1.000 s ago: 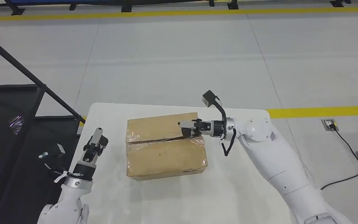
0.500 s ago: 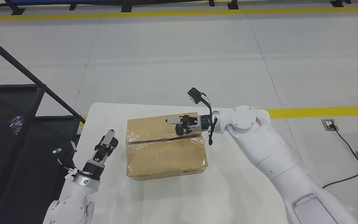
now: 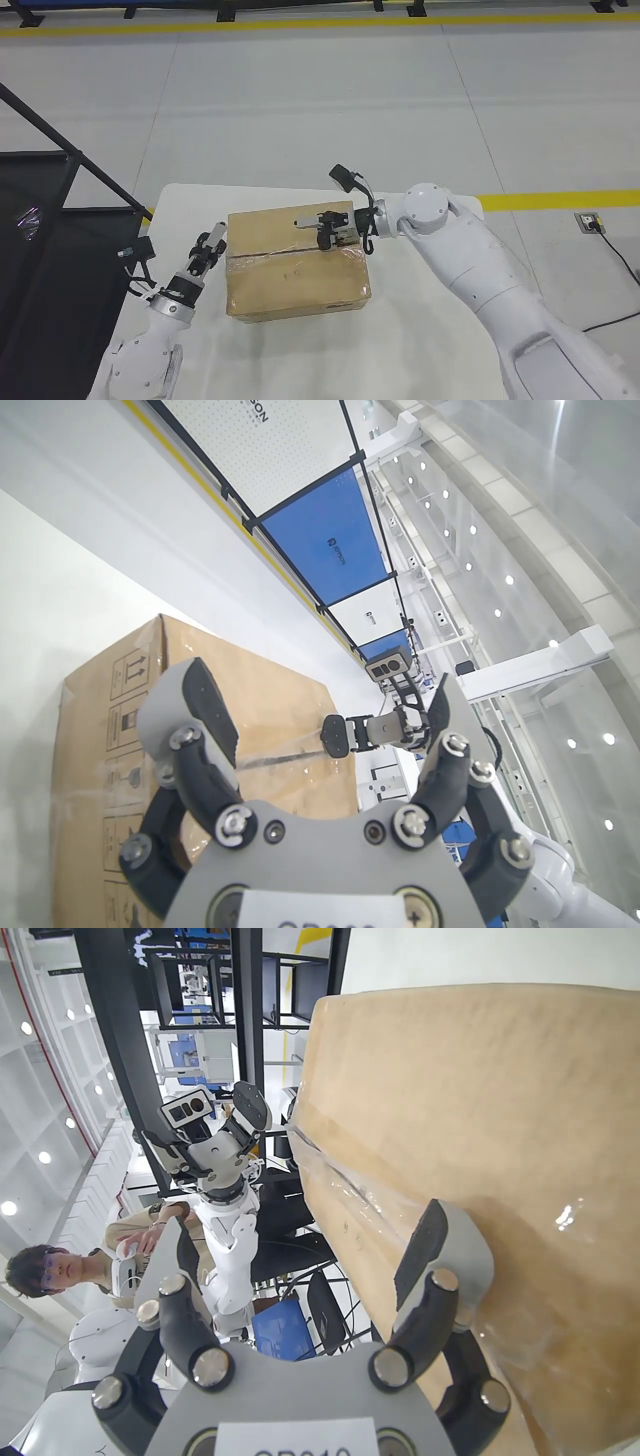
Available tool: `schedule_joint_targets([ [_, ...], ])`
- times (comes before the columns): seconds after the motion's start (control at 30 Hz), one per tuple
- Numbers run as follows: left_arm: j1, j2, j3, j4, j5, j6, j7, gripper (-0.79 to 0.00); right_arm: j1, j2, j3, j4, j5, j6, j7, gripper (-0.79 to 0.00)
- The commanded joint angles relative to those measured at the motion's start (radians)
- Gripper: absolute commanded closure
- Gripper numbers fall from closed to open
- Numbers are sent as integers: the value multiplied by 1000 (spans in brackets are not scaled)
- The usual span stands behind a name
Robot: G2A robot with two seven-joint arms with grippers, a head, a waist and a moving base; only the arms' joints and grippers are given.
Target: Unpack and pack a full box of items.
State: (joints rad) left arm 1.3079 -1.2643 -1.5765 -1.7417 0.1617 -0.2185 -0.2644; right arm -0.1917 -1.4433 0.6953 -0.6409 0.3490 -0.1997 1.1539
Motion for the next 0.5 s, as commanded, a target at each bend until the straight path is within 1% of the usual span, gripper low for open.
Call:
schedule_joint_targets([
  [0.0, -10, -1, 16, 11, 12, 3, 0, -785, -3, -4, 0, 11, -2, -8, 0, -785],
  [0.2, -41, -2, 61, 64, 40, 4, -8, -785, -15, -13, 4, 42, 0, -40, -4, -785],
  [0.37, -58, -5, 89, 105, 54, -2, 6, -785, -27, -19, 17, 50, 15, -104, -13, -785],
  [0.47, -66, -6, 95, 122, 47, 0, 8, -785, -30, -26, 15, 49, 14, -107, -24, -785],
])
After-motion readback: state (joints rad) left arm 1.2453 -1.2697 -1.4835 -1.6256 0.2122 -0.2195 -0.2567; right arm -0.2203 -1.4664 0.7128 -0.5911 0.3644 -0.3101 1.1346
